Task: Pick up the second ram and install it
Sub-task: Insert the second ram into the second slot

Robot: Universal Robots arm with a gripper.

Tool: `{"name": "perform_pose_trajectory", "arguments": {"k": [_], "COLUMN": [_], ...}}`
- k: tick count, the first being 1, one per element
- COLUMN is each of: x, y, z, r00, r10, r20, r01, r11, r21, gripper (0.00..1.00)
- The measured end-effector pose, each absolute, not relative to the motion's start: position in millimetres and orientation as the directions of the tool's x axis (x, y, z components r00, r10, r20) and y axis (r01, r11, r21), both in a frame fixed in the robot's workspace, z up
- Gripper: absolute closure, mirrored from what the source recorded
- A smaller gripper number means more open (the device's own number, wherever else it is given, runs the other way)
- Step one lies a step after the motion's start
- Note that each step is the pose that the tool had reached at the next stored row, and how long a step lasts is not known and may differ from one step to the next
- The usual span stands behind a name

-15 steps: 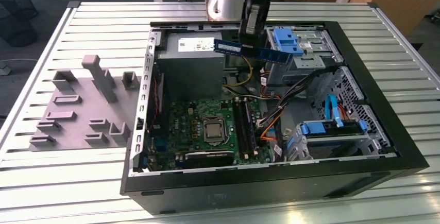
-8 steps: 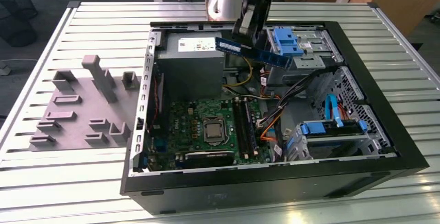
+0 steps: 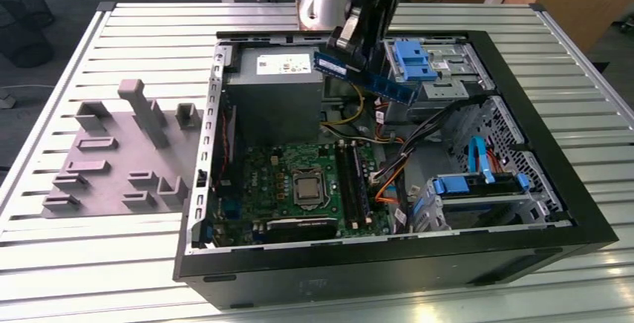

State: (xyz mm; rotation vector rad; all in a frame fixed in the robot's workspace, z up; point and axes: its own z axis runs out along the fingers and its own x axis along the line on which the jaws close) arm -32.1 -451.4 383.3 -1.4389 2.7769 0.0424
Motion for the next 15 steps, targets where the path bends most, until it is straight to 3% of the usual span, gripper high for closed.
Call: {"name": "perform_pose_trajectory", "arguments": {"k": [15], "x": [-32.1], "y": [-451.4], "z": [377.6], "r00": [-0.786], "r10": [-0.617], "r20": [-0.025], "r01": [-0.618], "r11": [0.786], "r21": [0.018], "gripper": [0.86]}}
